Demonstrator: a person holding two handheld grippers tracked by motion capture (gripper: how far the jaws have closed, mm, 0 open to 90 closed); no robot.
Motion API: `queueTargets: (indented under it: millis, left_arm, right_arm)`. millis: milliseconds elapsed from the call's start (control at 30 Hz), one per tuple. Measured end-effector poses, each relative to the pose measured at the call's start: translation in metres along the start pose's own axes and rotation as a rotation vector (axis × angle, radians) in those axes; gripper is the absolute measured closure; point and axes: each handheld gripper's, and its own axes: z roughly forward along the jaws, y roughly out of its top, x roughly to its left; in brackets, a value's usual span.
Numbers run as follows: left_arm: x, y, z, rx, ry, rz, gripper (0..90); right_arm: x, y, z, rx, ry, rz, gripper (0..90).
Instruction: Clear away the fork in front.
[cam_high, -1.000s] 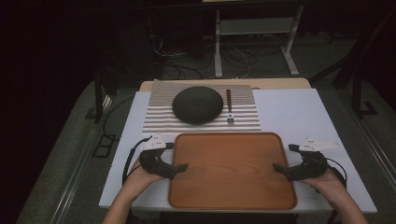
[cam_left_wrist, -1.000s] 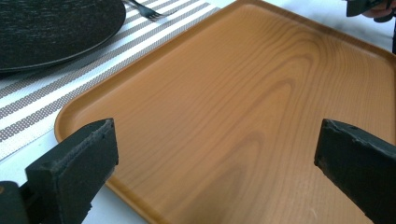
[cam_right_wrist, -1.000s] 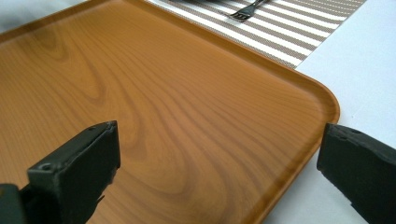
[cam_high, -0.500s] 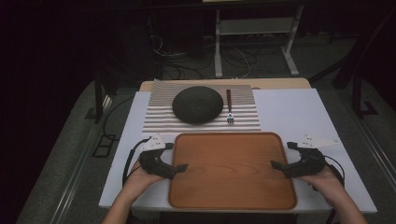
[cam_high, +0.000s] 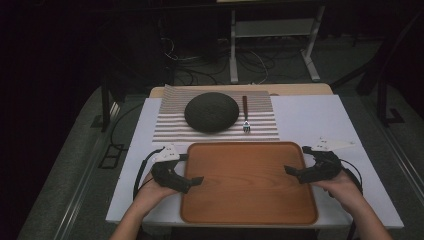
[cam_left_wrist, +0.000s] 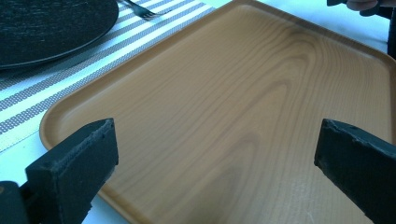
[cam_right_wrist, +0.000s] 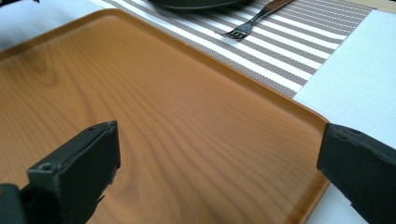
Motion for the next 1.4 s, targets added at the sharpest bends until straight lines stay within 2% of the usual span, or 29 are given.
queueTargets:
  millis: [533, 933, 1400]
  left_arm:
    - [0.000, 0.000, -0.002, -0.011, 0.006, -0.002, 0.0]
    - [-0.001, 0.000, -0.001, -0.007, 0.008, 0.006, 0.0]
    - [0.000, 0.000, -0.001, -0.008, 0.009, -0.001, 0.0]
  right_arm:
    - [-0.004, 0.013, 0.015, 0.017, 0.023, 0.014, 0.0]
    - [-0.011, 0.024, 0.029, 0.059, 0.030, 0.024, 0.0]
    - [-0.018, 0.037, 0.039, 0.059, 0.031, 0.028, 0.0]
